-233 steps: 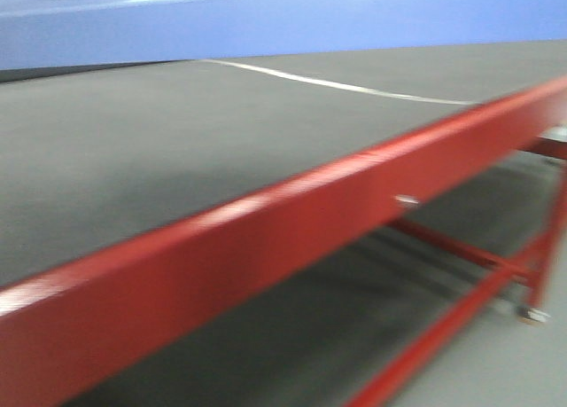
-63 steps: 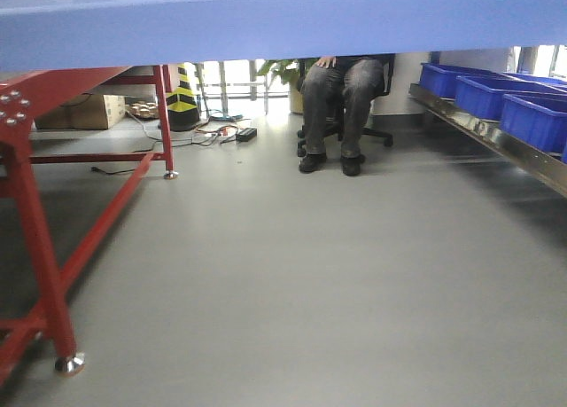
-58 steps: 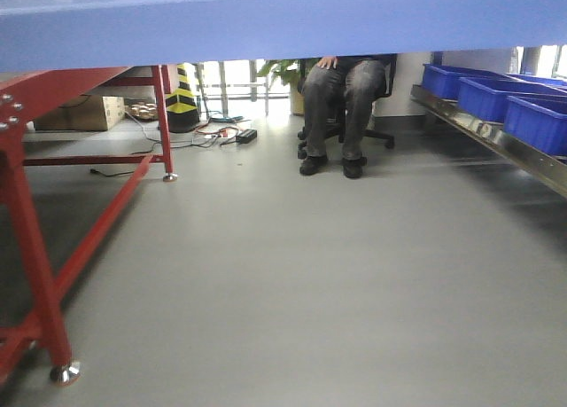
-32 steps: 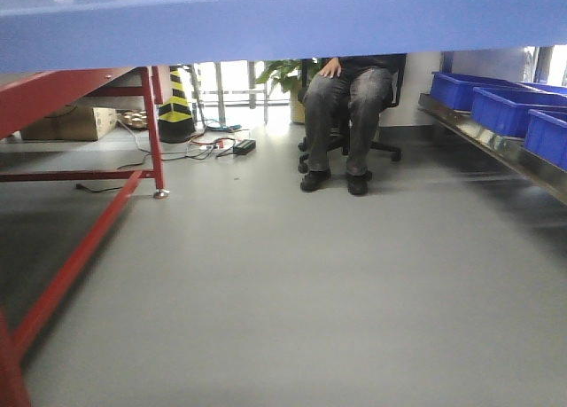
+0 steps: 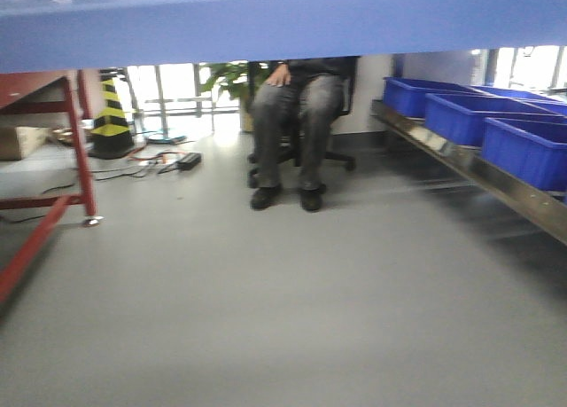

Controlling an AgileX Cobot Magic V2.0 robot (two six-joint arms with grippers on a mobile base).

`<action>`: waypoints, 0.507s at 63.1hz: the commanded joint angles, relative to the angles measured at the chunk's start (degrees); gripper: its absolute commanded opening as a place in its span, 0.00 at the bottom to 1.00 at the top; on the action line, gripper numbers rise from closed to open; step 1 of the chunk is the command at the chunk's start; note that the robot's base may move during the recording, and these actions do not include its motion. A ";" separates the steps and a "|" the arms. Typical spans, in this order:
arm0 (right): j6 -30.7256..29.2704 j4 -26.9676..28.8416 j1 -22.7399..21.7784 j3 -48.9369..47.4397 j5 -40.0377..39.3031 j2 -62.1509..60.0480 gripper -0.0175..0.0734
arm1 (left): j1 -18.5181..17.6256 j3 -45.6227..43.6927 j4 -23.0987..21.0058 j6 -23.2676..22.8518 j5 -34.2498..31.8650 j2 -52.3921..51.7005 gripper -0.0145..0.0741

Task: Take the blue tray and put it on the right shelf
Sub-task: 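Carry the tray with both grippers while driving to the shelving rack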

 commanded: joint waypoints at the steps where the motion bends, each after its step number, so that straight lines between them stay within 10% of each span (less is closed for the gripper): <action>1: -2.03 1.90 0.70 -1.70 -6.22 -1.58 0.25 | -1.05 -1.53 -4.42 1.96 4.01 -1.72 0.11; 32: -2.03 1.90 0.70 -1.70 -6.22 -1.58 0.25 | -1.05 -1.53 -4.42 1.96 4.01 -1.72 0.11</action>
